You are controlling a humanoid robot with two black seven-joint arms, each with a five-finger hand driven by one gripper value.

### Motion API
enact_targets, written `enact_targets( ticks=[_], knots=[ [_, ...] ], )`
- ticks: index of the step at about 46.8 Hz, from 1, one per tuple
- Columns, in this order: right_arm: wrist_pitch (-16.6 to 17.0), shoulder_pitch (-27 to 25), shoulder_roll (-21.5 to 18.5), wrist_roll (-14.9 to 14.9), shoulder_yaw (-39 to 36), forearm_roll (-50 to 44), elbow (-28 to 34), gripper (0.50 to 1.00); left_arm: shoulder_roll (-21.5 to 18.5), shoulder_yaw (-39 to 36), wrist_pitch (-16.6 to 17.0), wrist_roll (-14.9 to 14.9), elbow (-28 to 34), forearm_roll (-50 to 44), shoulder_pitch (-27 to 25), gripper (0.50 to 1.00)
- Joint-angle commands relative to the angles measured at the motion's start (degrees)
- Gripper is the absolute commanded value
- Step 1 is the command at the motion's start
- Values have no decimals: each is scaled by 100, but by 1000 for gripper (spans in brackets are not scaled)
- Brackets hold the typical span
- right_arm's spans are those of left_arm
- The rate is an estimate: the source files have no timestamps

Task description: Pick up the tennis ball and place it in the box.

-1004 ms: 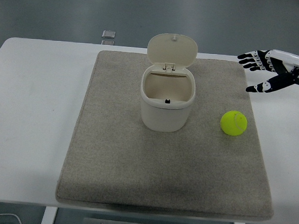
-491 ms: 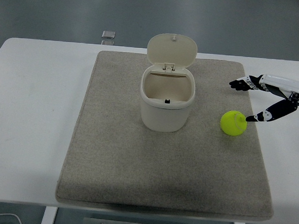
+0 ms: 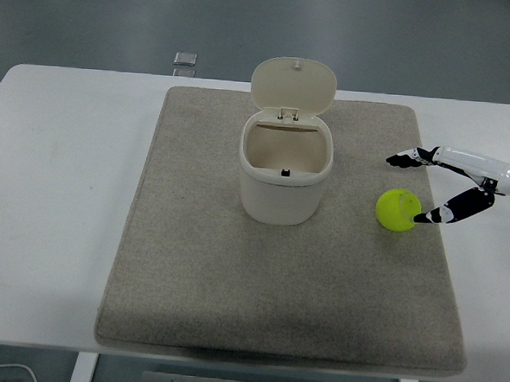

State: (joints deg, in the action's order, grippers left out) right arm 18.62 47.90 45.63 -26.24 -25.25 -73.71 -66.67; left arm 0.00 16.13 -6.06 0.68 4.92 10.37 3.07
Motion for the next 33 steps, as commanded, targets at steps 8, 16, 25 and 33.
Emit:
enact_targets(
  ticks=[8,16,25,33],
  knots=[
    [-385,-79,-10,-110,248,-354,5,915,0,4,0,2,0,0,0,992],
    [-605,-141,-10,-110,319,-416,5,915,0,4,0,2,0,0,0,992],
    [-658,-167,-28,-101,328,-416,5,913,0,4,0,2,0,0,0,992],
    [-702,-255,-177,-66,336,-434,14,911,0,4,0,2,0,0,0,992]
  ],
)
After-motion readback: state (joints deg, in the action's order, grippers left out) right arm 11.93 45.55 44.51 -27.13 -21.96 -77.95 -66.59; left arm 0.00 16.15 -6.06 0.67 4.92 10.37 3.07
